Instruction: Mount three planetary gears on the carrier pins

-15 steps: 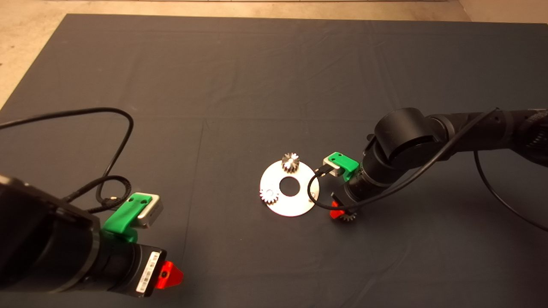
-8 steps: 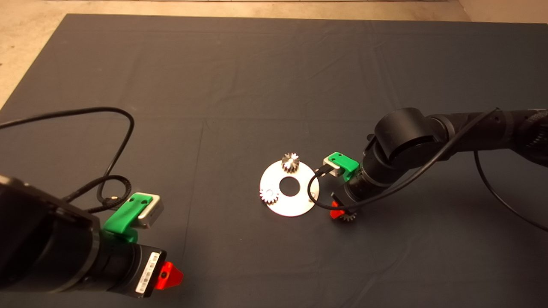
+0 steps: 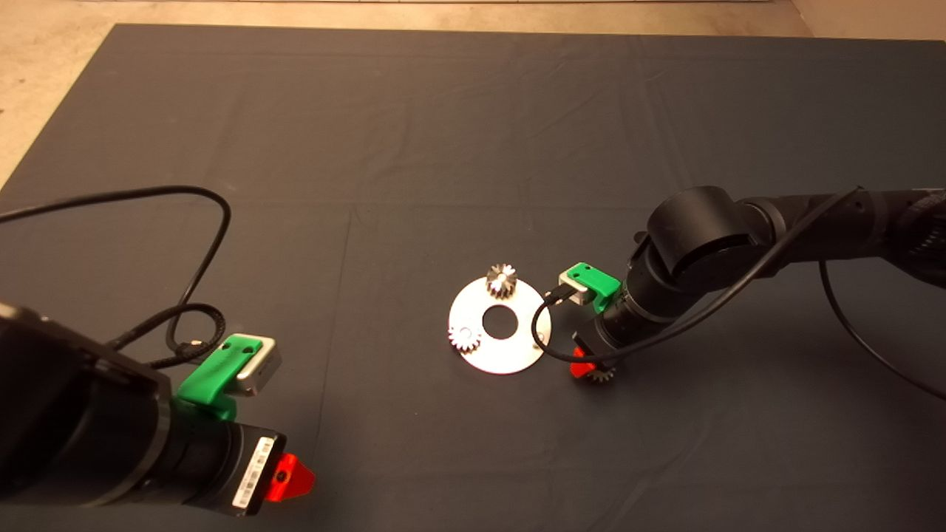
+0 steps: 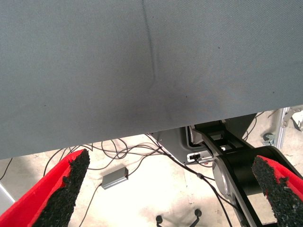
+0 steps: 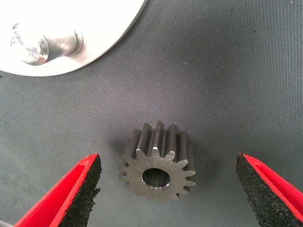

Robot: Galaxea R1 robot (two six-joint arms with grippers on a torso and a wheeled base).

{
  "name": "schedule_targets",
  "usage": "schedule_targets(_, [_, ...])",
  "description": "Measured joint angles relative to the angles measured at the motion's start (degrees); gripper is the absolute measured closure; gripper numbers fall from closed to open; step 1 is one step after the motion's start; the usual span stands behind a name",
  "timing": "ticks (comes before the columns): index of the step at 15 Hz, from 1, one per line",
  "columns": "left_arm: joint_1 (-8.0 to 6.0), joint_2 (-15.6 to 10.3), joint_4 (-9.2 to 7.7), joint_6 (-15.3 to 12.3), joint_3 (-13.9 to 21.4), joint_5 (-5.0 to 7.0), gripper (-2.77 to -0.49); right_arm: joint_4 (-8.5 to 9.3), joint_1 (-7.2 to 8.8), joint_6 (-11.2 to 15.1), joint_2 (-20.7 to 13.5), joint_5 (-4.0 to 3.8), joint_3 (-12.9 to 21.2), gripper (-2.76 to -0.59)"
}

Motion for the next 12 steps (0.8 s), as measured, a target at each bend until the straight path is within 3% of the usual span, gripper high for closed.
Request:
schedule_targets(2, [0.00,0.0,0.00,0.0,0.0,0.02,-2.48,0.01,-0.01,0.0,0.0,0.00,0.0,-2.09])
schedule_targets(4, [0.00,0.0,-0.01,0.0,0.0,0.02,-2.48,0.00,-0.01,0.0,0.0,0.00,0.0,-1.95])
schedule_targets(12, [0.00,0.0,-0.01,0.0,0.0,0.00,-2.48,0.02,-1.19,0.2,0.2,0.05,0.6,-1.95])
